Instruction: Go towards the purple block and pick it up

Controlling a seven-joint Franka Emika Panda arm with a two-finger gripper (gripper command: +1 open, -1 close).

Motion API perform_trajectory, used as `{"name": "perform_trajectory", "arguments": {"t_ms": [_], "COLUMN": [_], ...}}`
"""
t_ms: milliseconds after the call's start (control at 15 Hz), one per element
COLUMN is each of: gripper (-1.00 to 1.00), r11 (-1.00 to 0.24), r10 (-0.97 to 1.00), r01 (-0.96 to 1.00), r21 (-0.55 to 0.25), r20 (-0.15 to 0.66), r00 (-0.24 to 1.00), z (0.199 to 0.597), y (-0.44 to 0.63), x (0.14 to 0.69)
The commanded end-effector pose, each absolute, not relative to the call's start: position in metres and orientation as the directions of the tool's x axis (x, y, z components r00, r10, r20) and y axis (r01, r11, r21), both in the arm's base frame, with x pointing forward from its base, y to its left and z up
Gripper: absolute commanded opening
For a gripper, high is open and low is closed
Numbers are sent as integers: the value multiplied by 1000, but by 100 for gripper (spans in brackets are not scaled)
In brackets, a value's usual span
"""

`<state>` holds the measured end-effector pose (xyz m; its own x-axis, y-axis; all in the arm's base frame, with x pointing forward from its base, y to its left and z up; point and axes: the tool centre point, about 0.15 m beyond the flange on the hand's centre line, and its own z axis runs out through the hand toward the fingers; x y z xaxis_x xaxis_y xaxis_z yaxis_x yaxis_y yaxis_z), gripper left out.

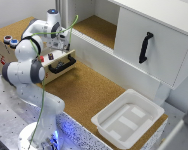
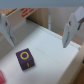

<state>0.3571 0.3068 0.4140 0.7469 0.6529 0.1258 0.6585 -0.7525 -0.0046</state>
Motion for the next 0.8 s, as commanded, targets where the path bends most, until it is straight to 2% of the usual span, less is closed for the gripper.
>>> {"name": "perform_trajectory", "arguments": {"t_ms": [0,267,467,733], "gripper": [100,100,100,100], "r11": [-661,-639,-619,-567], "r10": [746,768,779,815], "r01": [750,764,774,806], "r21": [27,-93,-132,-170], "r20": [-88,-12,23,22], "r00": [661,641,626,579], "z": [389,372,364,357], "y": [343,321,318,330], "x": [398,397,389,369]}}
